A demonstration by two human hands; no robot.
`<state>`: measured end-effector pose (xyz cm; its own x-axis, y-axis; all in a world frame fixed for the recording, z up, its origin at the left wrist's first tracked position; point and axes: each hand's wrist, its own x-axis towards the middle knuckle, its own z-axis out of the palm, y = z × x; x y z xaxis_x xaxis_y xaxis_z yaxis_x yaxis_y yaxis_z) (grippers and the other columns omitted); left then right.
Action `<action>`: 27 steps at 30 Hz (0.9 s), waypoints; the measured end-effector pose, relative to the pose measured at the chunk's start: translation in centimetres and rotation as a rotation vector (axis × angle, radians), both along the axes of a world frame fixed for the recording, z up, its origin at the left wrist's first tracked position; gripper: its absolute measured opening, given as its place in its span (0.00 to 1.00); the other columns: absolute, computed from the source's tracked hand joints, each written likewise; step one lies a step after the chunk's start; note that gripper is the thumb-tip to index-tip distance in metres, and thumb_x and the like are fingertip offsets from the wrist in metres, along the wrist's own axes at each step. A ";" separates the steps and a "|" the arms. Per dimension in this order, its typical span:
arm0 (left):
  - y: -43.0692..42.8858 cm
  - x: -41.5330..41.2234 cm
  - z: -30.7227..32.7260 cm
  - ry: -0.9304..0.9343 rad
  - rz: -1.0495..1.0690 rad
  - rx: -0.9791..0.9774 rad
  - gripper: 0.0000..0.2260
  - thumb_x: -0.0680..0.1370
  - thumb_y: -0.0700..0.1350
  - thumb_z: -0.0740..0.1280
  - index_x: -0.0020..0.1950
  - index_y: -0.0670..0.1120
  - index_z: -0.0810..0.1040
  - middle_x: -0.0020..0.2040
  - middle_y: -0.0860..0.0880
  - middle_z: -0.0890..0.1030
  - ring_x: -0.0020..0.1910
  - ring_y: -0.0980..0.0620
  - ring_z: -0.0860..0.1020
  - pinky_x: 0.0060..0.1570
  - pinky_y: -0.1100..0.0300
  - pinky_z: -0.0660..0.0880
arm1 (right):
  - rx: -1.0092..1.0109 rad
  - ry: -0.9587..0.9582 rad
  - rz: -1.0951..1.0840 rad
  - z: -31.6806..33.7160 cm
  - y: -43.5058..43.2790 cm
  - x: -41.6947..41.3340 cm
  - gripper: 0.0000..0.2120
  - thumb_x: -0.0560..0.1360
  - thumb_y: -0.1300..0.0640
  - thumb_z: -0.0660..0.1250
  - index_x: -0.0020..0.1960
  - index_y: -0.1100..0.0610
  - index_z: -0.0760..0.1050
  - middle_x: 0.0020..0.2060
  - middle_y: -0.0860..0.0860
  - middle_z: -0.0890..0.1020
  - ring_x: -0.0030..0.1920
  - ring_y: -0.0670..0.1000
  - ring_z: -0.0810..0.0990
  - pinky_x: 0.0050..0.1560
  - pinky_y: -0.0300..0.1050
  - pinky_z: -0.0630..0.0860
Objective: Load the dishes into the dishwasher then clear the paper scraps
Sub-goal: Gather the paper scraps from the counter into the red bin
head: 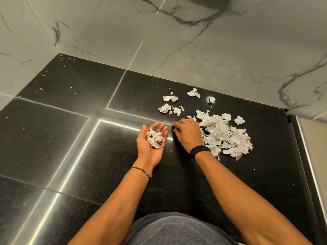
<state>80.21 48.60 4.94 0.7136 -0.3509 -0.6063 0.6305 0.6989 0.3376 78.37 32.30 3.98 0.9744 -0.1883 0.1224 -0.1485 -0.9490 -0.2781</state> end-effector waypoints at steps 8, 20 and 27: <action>-0.3 0.0 -0.3 0.003 0.010 -0.022 0.22 0.85 0.56 0.58 0.62 0.39 0.79 0.59 0.39 0.83 0.57 0.43 0.82 0.60 0.52 0.78 | 0.472 -0.181 -0.085 1.9 2.1 -1.8 0.05 0.76 0.55 0.72 0.51 0.51 0.84 0.45 0.45 0.85 0.47 0.47 0.78 0.51 0.47 0.75; -1.9 2.4 -0.1 0.091 0.067 -0.124 0.21 0.85 0.54 0.60 0.67 0.38 0.76 0.58 0.38 0.84 0.55 0.41 0.85 0.59 0.49 0.80 | 0.607 -0.228 -0.169 3.6 0.5 2.4 0.07 0.80 0.58 0.67 0.56 0.54 0.83 0.48 0.48 0.84 0.49 0.46 0.82 0.53 0.44 0.79; -1.1 3.6 -0.7 0.037 0.052 -0.086 0.20 0.84 0.55 0.60 0.64 0.40 0.77 0.58 0.40 0.83 0.54 0.43 0.84 0.56 0.52 0.81 | 0.064 0.064 -0.055 0.6 -2.4 6.5 0.11 0.79 0.55 0.68 0.59 0.56 0.82 0.53 0.55 0.81 0.54 0.59 0.78 0.57 0.53 0.74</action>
